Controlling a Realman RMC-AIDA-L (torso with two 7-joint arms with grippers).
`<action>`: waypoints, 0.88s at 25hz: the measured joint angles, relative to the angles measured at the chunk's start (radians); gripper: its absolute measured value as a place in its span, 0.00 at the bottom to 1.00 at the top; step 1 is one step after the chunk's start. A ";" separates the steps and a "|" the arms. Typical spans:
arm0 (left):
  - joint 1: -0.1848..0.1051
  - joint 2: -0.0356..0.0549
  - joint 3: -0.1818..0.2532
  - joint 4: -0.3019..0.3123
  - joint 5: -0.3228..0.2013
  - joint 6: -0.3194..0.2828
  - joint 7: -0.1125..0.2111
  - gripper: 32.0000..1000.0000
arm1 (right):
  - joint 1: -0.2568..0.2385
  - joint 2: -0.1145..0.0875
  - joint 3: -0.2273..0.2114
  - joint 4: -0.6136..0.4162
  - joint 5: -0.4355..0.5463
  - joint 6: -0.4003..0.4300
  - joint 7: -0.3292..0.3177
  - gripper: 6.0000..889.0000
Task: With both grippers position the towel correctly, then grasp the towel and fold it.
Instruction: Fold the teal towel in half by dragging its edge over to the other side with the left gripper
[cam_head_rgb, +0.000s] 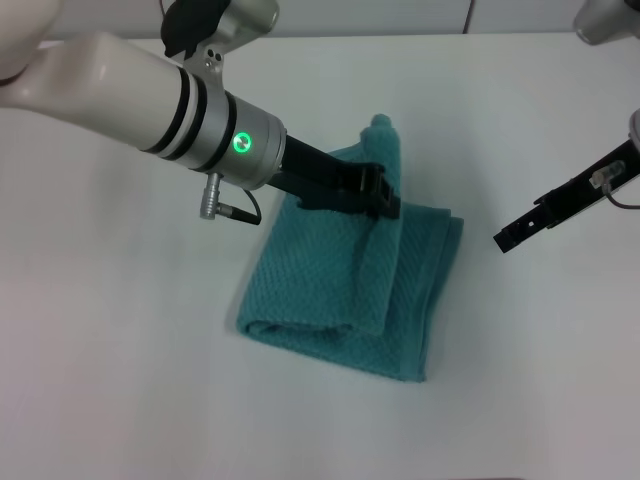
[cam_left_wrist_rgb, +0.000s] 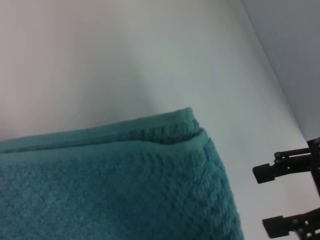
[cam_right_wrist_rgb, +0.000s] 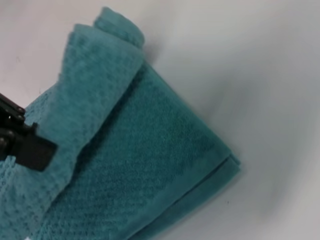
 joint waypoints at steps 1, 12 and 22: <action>-0.001 0.0003 0.000 0.000 -0.006 0.004 0.005 0.04 | 0.000 0.000 0.000 0.000 0.000 0.000 0.000 0.96; 0.005 0.0043 -0.006 -0.004 -0.075 0.015 0.044 0.35 | -0.001 -0.002 0.000 -0.002 0.000 0.000 0.000 0.96; 0.004 0.0140 -0.071 0.004 -0.034 0.064 0.039 0.78 | -0.009 -0.008 0.000 -0.001 0.000 0.000 0.000 0.96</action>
